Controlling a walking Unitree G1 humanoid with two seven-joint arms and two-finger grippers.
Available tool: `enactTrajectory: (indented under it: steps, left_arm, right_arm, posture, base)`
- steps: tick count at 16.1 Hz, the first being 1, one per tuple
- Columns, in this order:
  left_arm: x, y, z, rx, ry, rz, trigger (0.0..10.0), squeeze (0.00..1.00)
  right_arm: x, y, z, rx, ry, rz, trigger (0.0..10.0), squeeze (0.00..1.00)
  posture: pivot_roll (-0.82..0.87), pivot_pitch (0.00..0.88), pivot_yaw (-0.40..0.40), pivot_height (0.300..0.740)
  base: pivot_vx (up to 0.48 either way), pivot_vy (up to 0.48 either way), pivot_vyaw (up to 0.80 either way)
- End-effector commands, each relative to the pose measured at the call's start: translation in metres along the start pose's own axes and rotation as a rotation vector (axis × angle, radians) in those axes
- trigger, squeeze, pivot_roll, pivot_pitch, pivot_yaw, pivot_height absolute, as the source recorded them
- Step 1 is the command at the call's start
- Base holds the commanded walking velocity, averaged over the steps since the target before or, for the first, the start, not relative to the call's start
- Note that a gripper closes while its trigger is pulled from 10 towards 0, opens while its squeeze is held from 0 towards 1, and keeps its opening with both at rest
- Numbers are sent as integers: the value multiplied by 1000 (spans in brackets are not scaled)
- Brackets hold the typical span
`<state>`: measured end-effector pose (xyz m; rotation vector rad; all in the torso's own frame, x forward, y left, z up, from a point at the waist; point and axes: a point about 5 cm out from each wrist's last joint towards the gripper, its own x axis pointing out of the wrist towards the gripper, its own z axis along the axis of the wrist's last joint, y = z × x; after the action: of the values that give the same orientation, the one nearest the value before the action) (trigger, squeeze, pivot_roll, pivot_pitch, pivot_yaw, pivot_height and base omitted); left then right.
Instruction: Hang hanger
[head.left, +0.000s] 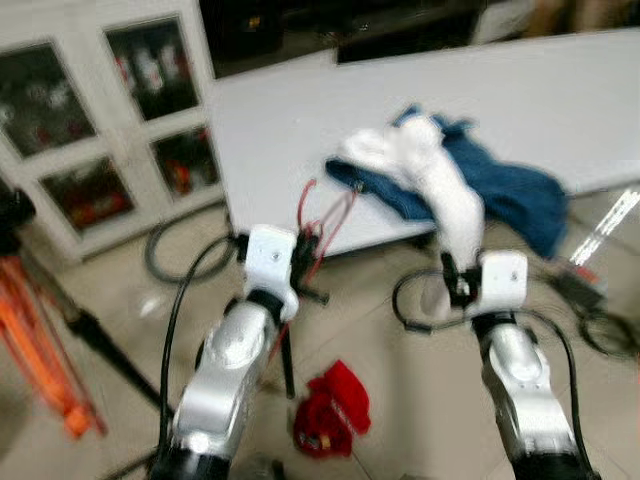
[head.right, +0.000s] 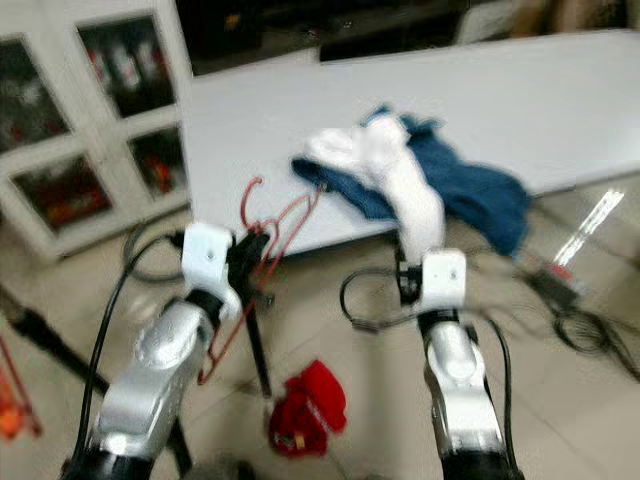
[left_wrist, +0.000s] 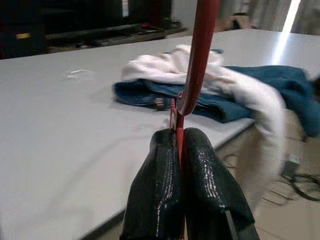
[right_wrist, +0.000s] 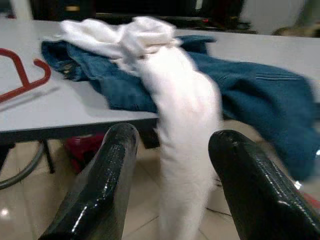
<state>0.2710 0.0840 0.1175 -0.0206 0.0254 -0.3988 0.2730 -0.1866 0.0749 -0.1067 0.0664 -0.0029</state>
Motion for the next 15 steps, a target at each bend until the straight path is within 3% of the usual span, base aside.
enactTrajectory:
  steps: [1,7,15]
  left_arm:
    - [1,-3,-1,9,-1,-7,10000,0]
    - [4,-1,-3,8,5,-8,10000,0]
    - [6,-3,-3,20,-2,-31,10000,0]
  right_arm:
    - [2,-2,-1,-9,8,-8,10000,0]
    - [6,2,-3,7,14,5,10000,0]
    - [6,-1,-6,11,20,-23,10000,0]
  posture:
    - [-47,0,37,740]
    - [-46,0,41,740]
    - [-46,0,44,740]
  base:
    - [0,0,0]
    - [-82,0,0]
    - [-31,0,-686]
